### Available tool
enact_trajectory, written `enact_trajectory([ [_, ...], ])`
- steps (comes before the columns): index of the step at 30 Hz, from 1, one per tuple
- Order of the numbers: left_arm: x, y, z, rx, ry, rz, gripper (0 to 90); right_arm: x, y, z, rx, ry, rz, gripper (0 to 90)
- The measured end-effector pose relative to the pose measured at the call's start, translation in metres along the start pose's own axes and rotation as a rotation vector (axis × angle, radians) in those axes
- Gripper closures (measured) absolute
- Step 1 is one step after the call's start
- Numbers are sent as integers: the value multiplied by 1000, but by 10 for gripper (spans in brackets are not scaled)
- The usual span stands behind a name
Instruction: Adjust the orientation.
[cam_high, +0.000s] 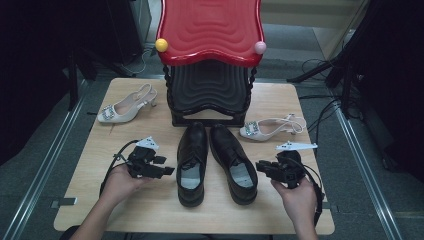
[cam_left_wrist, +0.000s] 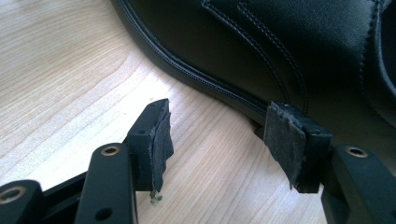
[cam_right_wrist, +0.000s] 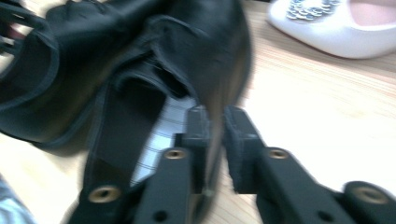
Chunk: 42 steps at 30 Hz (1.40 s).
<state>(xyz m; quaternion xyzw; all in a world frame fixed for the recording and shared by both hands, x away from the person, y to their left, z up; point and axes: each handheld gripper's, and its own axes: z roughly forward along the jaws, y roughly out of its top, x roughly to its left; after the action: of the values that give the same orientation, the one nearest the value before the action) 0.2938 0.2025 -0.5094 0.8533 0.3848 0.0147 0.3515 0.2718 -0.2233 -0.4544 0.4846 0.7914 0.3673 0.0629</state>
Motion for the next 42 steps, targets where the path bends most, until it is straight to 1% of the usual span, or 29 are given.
enact_trajectory([
  [1, 0, 0, 1, 2, -4, 1, 421, -2, -1, 1, 18, -14, -5, 900],
  [2, -1, 0, 1, 4, -7, 2, 442, -7, -4, 6, 55, -19, 0, 900],
  [3, -2, 0, 1, 4, -11, 4, 472, -10, -6, 10, 85, -5, 12, 900],
  [4, -3, 0, 1, 10, -27, 8, 535, -12, -8, 16, 120, 15, 29, 900],
  [5, -3, 0, 2, 9, -46, -1, 590, -13, -11, 22, 152, 35, 35, 900],
  [6, -4, 1, 2, 9, -57, -3, 629, -13, -13, 28, 181, 49, 37, 900],
  [7, -5, 1, 2, 9, -61, 0, 656, -12, -14, 32, 199, 64, 37, 900],
  [8, -5, 1, 3, 15, -68, 2, 671, -11, -15, 35, 203, 57, 34, 900],
  [9, -5, 1, 4, 18, -70, 7, 675, -9, -15, 36, 208, 38, 31, 900],
  [11, -6, 1, 6, 28, -70, 8, 678, -7, -15, 37, 211, 47, 22, 900],
  [12, -6, 1, 6, 29, -71, 7, 677, -5, -16, 38, 212, 63, 20, 900],
  [15, -5, 1, 7, 29, -71, 3, 674, 2, -16, 41, 218, 78, 2, 900],
  [16, -5, 1, 7, 28, -68, 0, 671, 4, -15, 43, 216, 77, -11, 900],
  [19, -5, 1, 7, 25, -70, 0, 671, 9, -14, 48, 212, 78, -25, 900],
  [22, -5, 1, 9, 21, -80, -1, 677, 11, -13, 55, 213, 84, -38, 900],
  [24, -4, 1, 12, 30, -81, -1, 679, 12, -12, 60, 218, 88, -42, 900],
  [26, -4, 1, 12, 28, -80, -4, 693, 11, -11, 61, 209, 71, -49, 900],
  [27, -4, 1, 12, 26, -77, -3, 698, 9, -11, 62, 192, 66, -43, 900],
  [29, -3, 1, 12, 14, -76, -11, 716, 4, -7, 62, 149, 75, -27, 900],
  [30, -2, 1, 13, 10, -72, -14, 726, 2, -5, 62, 118, 85, -10, 900],
  [32, 1, 2, 14, 2, -67, -26, 745, -1, -1, 63, 95, 88, 2, 900],
  [34, 3, 2, 16, -7, -82, -35, 767, -3, 1, 67, 95, 84, 11, 900],
  [38, 3, 3, 20, -8, -92, -57, 807, -2, 2, 71, 92, 65, 14, 900],
  [42, -1, 4, 20, 1, -94, -45, 815, -1, 2, 72, 90, 66, 21, 900],
])
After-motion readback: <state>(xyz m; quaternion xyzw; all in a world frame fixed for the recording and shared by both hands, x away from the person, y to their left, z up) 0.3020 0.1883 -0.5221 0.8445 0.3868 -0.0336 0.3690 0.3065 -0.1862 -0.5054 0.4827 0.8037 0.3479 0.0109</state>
